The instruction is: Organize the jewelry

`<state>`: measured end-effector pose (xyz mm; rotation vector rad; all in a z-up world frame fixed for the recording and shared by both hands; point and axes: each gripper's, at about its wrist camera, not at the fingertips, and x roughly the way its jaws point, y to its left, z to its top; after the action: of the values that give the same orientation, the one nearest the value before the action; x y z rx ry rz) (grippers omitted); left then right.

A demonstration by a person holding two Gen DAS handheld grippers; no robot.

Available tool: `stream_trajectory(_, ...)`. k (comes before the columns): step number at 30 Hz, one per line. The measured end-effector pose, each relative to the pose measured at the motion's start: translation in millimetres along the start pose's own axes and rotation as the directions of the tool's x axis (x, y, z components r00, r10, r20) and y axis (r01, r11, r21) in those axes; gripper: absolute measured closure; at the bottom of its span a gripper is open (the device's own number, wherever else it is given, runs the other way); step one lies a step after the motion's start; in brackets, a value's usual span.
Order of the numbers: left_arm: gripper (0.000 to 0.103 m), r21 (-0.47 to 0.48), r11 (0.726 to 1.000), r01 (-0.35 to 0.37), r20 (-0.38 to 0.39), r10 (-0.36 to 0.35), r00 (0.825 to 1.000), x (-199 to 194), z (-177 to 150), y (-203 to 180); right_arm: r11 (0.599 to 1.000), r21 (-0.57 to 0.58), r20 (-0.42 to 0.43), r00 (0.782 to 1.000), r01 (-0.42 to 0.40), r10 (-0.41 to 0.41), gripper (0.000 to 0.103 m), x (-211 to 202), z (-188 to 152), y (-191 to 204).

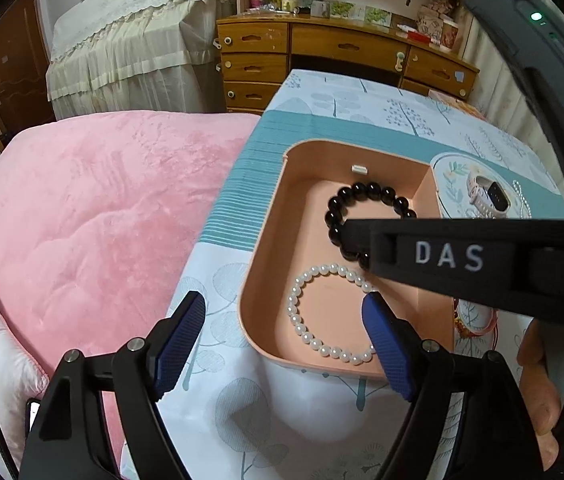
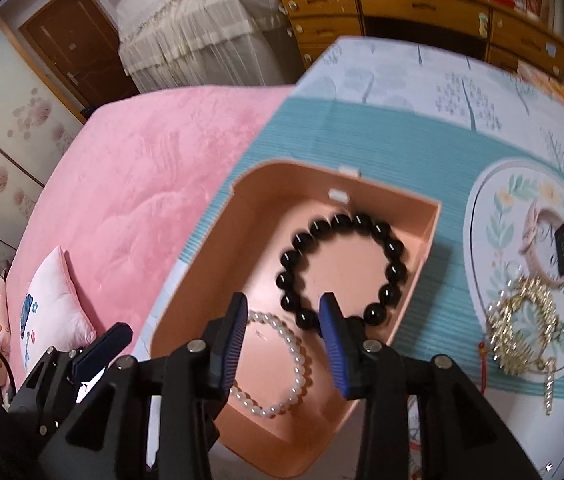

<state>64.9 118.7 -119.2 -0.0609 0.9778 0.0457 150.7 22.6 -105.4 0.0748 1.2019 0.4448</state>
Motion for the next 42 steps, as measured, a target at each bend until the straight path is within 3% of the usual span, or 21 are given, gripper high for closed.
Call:
stream_trajectory(8,0.024,0.018,1.0,0.013,-0.028,-0.012,1.0,4.7,-3.5,-8.0,0.999,-0.014,-0.029,0.999,0.04,-0.041,0.063,2.1,-5.0,3.0)
stream_trajectory(12,0.023,0.005,0.999,0.031,-0.037,-0.031,0.999,4.4,-4.4,-7.7,0.988,-0.024,-0.032,0.988,0.151,-0.151,0.063,2.7,-9.6,4.4)
stream_trajectory(15,0.023,0.009,0.999,0.033,-0.037,-0.032,0.999,4.3,-5.0,-9.2,0.984,-0.005,-0.034,0.983,0.181,-0.181,0.062,2.1,-13.1,-5.1)
stream_trajectory(26,0.023,0.039,0.998,0.042,-0.038,-0.04,0.998,2.7,-9.1,-21.1,0.992,0.017,-0.059,0.991,0.123,-0.122,0.062,-3.7,-25.8,-13.0)
stream_trajectory(34,0.021,0.013,1.0,-0.009,-0.026,0.009,1.0,12.1,-7.4,-13.1,0.993,0.073,-0.066,0.994,0.097,-0.093,0.062,-15.3,-43.8,-22.7)
stream_trajectory(42,0.021,0.059,0.998,0.032,-0.038,-0.03,0.999,23.1,-12.8,-27.4,0.986,0.136,-0.078,0.994,0.092,-0.082,0.063,-22.6,-55.8,-38.2)
